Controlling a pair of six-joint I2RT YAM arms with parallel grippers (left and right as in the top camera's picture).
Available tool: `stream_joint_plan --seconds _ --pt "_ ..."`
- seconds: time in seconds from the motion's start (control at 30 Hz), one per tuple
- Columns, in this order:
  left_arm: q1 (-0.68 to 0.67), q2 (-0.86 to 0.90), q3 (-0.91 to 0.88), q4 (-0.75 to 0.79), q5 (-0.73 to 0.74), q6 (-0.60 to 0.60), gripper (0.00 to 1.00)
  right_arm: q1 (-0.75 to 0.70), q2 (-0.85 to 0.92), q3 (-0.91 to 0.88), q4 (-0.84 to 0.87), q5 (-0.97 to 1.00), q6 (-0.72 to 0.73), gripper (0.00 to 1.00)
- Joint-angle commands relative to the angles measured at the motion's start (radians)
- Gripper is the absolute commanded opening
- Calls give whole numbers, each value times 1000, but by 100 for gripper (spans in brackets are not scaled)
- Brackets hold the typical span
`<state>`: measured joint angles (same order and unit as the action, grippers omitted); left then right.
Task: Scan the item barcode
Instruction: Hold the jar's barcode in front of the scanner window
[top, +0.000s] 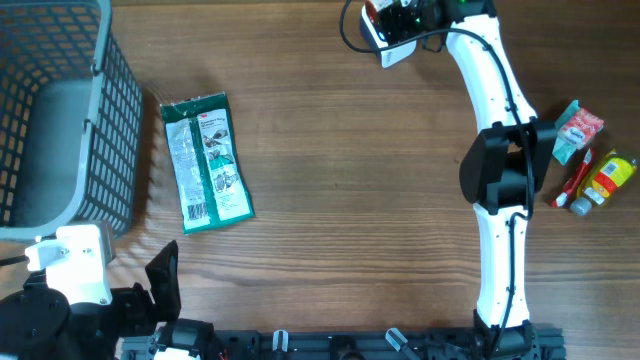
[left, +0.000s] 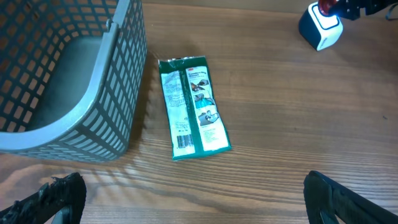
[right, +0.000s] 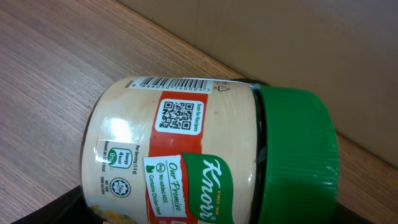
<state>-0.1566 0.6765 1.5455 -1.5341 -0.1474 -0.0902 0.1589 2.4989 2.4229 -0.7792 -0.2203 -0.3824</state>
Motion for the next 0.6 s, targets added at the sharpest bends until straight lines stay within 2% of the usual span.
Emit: stream_joint_plan --seconds 0.0,0.23,0.4,0.57 --pt "3 -1 1 2 5 12 100 -23 1 29 -29 -28 19 4" --pt "3 -1 1 2 5 12 100 -48 1 36 -120 -33 26 4" --pt "3 -1 1 2 5 12 100 -51 1 109 -202 -44 16 4" --pt "3 -1 1 2 5 12 100 -51 1 113 -206 -92 20 4"
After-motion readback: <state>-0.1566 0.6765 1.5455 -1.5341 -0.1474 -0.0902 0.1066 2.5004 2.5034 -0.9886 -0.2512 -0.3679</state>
